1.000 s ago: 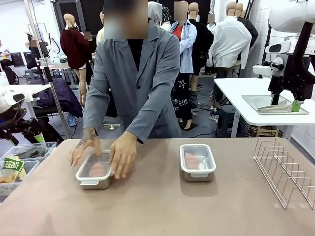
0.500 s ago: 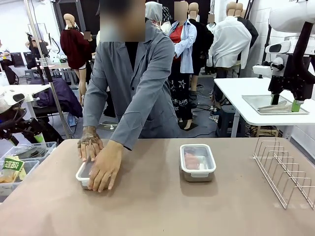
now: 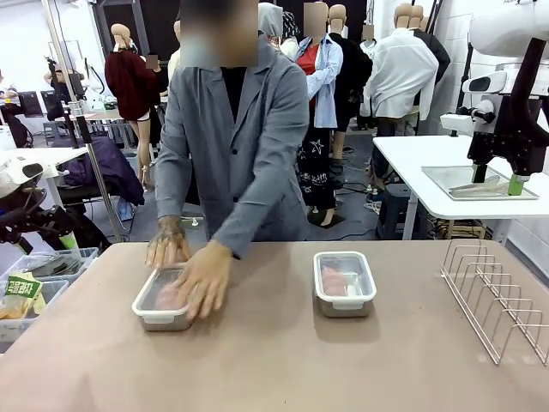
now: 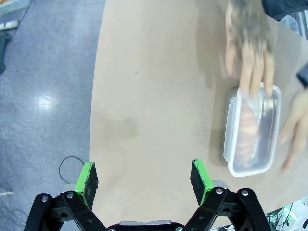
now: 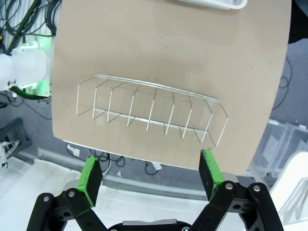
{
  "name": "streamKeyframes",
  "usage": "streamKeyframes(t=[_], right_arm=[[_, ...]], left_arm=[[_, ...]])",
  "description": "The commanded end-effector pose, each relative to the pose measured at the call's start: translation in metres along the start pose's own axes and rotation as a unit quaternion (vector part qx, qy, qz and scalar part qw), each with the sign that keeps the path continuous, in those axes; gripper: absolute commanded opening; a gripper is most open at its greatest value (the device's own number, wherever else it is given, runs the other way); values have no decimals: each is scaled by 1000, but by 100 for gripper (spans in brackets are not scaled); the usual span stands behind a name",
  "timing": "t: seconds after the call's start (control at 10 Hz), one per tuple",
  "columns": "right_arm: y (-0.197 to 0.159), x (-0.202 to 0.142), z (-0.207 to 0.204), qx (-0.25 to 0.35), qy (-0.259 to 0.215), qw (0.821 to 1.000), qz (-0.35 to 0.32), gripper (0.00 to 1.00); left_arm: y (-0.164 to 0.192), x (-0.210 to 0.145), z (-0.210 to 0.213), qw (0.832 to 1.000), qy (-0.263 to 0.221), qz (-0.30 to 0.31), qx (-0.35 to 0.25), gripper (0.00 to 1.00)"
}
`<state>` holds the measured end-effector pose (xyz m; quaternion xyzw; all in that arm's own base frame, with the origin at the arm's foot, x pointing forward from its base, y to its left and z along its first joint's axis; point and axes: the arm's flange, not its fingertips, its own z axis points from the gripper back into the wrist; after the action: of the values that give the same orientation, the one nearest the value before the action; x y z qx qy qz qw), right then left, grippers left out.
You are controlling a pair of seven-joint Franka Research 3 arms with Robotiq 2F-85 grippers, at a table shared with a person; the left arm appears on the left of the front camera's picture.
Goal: Place the bread in airtight containers.
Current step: Release when the human grabs the Airtight Container lid.
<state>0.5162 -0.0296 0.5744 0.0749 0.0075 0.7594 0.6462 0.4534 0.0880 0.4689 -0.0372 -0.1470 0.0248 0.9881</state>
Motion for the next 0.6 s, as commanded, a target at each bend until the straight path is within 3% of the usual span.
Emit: streamKeyframes(t=[0.0, 0.5], right_arm=[[2, 0, 0, 4, -1, 1000, 3, 100], [2, 0, 0, 4, -1, 1000, 3, 100]], left_arm=[[0, 0, 1, 1000, -1, 9, 0, 100], [0, 0, 1, 1000, -1, 9, 0, 100]])
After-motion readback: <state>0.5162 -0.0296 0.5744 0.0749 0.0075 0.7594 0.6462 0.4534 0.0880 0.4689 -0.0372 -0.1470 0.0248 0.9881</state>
